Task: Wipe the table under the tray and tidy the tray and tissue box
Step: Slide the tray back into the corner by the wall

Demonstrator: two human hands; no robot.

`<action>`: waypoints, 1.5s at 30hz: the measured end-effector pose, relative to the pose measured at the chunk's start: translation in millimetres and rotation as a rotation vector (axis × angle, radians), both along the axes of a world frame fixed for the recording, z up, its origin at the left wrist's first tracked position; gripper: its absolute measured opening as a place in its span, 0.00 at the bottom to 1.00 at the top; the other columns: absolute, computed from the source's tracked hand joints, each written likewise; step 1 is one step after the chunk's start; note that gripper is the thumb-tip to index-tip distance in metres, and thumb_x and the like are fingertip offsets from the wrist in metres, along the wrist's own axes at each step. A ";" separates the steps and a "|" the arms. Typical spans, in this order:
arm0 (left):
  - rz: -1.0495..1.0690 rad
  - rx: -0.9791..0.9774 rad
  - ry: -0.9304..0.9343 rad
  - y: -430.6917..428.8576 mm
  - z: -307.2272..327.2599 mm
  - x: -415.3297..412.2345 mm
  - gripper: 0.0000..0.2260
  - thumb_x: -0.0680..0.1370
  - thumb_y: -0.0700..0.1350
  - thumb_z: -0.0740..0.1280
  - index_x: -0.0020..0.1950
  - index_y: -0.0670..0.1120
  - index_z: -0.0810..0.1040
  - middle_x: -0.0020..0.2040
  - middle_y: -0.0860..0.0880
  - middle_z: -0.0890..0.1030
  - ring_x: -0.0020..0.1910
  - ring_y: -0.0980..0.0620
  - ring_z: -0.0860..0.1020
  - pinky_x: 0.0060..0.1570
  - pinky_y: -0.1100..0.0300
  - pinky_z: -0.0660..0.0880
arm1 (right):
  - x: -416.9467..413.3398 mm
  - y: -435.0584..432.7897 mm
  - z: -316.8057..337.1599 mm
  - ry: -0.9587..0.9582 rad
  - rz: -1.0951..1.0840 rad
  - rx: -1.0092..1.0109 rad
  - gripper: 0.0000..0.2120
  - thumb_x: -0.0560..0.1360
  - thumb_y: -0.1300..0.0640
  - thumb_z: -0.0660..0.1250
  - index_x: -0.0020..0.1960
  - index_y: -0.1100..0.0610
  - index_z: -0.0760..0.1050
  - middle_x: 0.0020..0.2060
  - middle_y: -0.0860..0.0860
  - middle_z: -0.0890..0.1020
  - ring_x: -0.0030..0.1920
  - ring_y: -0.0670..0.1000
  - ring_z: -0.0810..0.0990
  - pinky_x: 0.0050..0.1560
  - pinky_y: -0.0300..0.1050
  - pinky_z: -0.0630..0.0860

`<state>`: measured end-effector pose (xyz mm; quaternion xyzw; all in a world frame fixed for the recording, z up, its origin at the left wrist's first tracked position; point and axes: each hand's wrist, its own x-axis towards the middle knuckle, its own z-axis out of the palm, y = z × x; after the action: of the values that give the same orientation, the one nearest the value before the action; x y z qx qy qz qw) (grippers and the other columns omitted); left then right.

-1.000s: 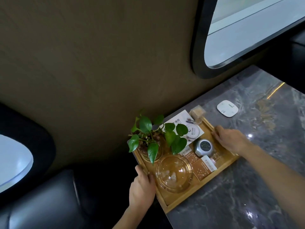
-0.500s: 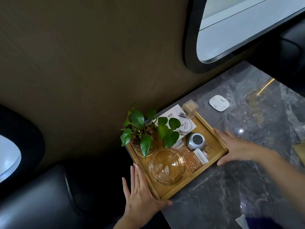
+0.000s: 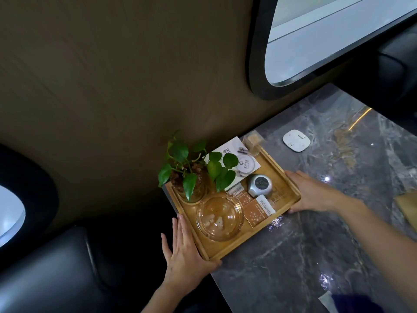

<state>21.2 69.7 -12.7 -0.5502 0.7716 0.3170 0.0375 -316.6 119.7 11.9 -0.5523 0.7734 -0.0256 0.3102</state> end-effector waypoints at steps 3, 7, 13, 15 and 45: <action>-0.007 -0.019 0.016 -13.2 -0.8 3.4 0.60 0.58 0.67 0.67 0.72 0.48 0.29 0.77 0.52 0.40 0.69 0.61 0.30 0.67 0.51 0.25 | 3.9 -7.1 -1.1 -0.004 -0.033 -0.033 0.51 0.54 0.44 0.78 0.70 0.50 0.55 0.49 0.45 0.67 0.53 0.52 0.74 0.52 0.54 0.75; -0.037 -0.020 0.026 -18.0 -3.9 5.2 0.60 0.57 0.69 0.66 0.72 0.49 0.29 0.77 0.52 0.41 0.70 0.61 0.31 0.67 0.52 0.24 | 3.0 -8.5 -2.8 0.039 -0.056 -0.037 0.51 0.54 0.44 0.78 0.70 0.51 0.56 0.54 0.50 0.71 0.54 0.53 0.74 0.52 0.52 0.74; -0.030 -0.036 0.029 -16.7 -3.5 4.1 0.59 0.59 0.66 0.69 0.72 0.48 0.30 0.77 0.51 0.41 0.70 0.60 0.33 0.69 0.53 0.29 | 6.5 -6.0 -4.7 0.081 -0.090 -0.029 0.52 0.56 0.44 0.78 0.72 0.51 0.53 0.58 0.51 0.71 0.57 0.53 0.73 0.49 0.49 0.72; -0.023 -0.035 0.032 -17.5 -1.7 3.1 0.59 0.60 0.65 0.71 0.72 0.47 0.30 0.77 0.50 0.41 0.73 0.57 0.35 0.72 0.53 0.34 | 7.7 -5.7 -3.3 0.084 -0.094 -0.012 0.52 0.56 0.45 0.78 0.71 0.51 0.53 0.59 0.52 0.71 0.57 0.54 0.73 0.48 0.48 0.71; -0.777 0.134 0.386 28.9 173.0 -283.7 0.22 0.75 0.55 0.64 0.64 0.44 0.71 0.57 0.47 0.78 0.54 0.48 0.77 0.54 0.54 0.74 | -78.6 155.0 134.0 0.235 -0.627 -0.191 0.22 0.74 0.50 0.63 0.67 0.55 0.66 0.51 0.54 0.79 0.48 0.54 0.77 0.50 0.50 0.74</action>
<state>-262.4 98.6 160.3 -0.1459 0.8919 0.4257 0.0446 -395.2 274.7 145.9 -0.3134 0.9300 -0.1283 0.1429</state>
